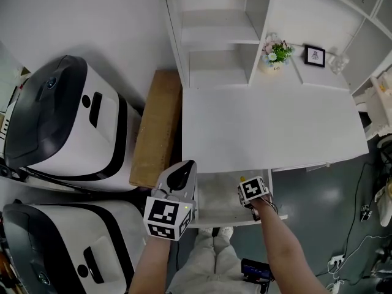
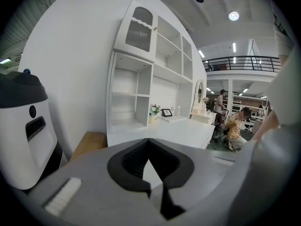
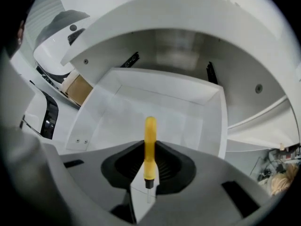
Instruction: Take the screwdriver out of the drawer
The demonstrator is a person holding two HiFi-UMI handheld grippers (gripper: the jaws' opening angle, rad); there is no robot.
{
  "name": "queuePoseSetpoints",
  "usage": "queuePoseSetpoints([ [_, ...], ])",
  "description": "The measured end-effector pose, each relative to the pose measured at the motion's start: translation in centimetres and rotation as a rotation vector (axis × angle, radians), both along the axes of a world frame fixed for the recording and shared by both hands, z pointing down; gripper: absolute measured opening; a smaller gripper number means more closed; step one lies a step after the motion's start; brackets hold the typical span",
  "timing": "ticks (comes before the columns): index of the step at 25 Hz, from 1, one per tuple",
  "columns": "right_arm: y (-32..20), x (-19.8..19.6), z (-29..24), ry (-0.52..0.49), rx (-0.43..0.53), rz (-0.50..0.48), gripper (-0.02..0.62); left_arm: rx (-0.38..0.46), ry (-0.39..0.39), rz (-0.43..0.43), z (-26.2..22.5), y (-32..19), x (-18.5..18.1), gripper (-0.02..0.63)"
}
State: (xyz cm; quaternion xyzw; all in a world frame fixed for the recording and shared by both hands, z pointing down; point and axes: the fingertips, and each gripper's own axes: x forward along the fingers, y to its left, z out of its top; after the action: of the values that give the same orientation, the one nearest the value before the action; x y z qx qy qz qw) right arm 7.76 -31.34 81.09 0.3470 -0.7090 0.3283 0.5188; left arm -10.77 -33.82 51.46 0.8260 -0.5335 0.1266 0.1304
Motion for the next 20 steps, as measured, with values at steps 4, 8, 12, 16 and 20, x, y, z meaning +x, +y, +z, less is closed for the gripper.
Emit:
queuePoseSetpoints([
  [4,0.0,0.2,-1.7,-0.013,0.026,0.028,0.078,0.024,0.002,0.003,-1.4,0.1,0.1,0.002],
  [8,0.2,0.4,-3.7,-0.031,0.046,0.048,0.078,0.051,0.008,0.007,-2.9,0.4,0.1,0.003],
  [12,-0.2,0.5,-5.8,-0.037,0.088,0.05,0.078,0.075,0.015,0.008,-4.4,0.5,0.0,0.003],
  [16,-0.2,0.4,-7.3,-0.047,0.11,0.051,0.078,0.099,0.02,0.012,-5.5,0.6,-0.3,0.002],
  [20,-0.1,0.5,-8.8,-0.054,0.13,0.056,0.078,0.111,0.032,0.018,-6.0,0.5,-0.2,0.002],
])
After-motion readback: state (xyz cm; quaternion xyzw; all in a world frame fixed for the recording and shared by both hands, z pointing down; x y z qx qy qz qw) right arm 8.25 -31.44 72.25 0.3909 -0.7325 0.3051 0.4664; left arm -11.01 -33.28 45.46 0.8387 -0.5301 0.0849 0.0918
